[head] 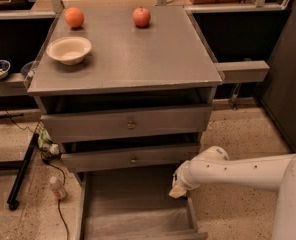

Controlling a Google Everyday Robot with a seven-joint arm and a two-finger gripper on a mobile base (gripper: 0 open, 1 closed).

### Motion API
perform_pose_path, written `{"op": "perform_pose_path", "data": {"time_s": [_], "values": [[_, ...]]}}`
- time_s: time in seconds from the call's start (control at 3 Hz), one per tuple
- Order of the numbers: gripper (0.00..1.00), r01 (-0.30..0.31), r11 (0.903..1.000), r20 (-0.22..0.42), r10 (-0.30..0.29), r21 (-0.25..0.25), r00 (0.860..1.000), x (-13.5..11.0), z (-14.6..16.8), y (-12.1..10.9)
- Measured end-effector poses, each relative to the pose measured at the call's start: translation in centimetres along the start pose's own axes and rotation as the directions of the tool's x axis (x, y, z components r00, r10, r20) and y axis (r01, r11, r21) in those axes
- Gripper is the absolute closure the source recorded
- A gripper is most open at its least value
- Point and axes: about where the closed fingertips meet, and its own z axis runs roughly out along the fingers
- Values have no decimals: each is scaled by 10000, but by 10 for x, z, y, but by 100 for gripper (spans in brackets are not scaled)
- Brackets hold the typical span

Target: Pick rxbar chocolate from bottom drawer and place on counter

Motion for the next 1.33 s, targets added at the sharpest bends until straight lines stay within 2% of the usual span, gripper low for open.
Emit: {"op": "perform_pose_path", "data": {"time_s": [0.33,0.67,1.0,1.33], "values": [[100,254,9985,-217,-244,479,9995,-8,-27,-14],[100,631,9897,-563,-562,1282,9968,-21,-73,-33],[100,925,9662,-860,-736,2408,9936,-38,-137,-61],[100,928,9660,-861,-740,2411,9935,-38,-137,-61]]}}
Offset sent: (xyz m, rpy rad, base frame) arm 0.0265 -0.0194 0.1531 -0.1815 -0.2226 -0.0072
